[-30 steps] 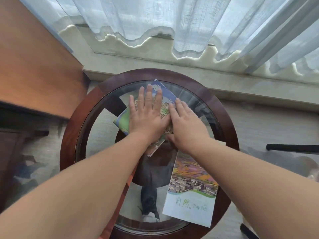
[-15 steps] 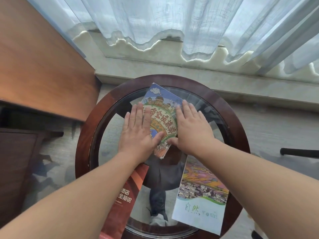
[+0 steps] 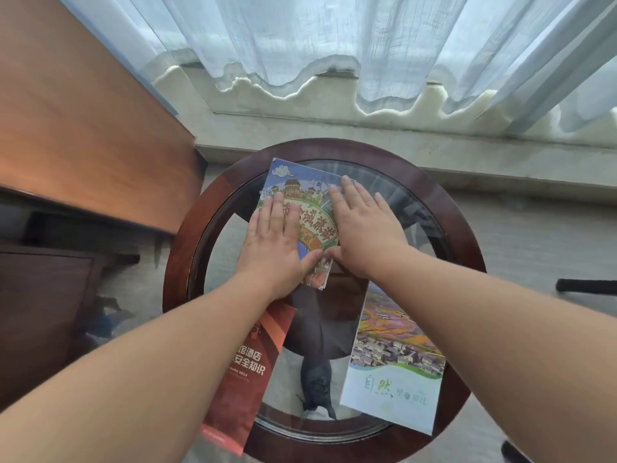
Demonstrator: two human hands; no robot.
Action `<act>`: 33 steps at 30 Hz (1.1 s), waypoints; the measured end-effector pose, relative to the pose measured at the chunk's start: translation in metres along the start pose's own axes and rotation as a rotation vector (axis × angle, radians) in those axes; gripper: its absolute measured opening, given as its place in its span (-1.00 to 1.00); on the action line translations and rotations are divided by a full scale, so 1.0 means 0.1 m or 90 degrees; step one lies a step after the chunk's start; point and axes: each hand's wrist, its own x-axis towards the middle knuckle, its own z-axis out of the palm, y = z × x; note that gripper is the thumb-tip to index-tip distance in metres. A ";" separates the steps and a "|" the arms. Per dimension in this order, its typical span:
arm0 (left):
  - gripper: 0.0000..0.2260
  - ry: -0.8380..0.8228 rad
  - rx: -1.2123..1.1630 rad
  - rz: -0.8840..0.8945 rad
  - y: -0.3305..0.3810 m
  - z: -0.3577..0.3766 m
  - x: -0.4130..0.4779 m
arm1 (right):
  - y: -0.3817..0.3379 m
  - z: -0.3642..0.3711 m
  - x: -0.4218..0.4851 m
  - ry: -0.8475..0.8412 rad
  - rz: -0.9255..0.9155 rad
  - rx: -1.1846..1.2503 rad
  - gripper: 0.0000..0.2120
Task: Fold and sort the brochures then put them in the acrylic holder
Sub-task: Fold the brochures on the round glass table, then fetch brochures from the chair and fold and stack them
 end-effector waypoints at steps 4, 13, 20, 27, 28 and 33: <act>-0.31 0.013 -0.053 0.028 0.12 -0.41 -0.04 | -0.01 -0.08 -0.34 0.056 -0.020 0.069 -0.22; -0.42 0.024 0.000 0.219 0.75 -1.21 -0.59 | 0.31 -0.63 -1.52 0.138 0.130 0.139 -0.36; -0.44 0.062 0.040 0.377 1.56 -1.79 -1.02 | 0.54 -0.90 -2.78 0.177 0.283 0.198 -0.35; -0.57 0.058 0.106 0.447 2.53 -1.92 -1.64 | 0.89 -0.92 -4.03 0.231 0.409 0.279 -0.39; -0.59 0.052 0.113 0.455 2.68 -1.92 -1.74 | 0.95 -0.88 -4.23 0.236 0.427 0.290 -0.40; -0.60 0.036 0.148 0.506 3.52 -1.75 -2.39 | 1.29 -0.60 -5.34 0.277 0.509 0.335 -0.43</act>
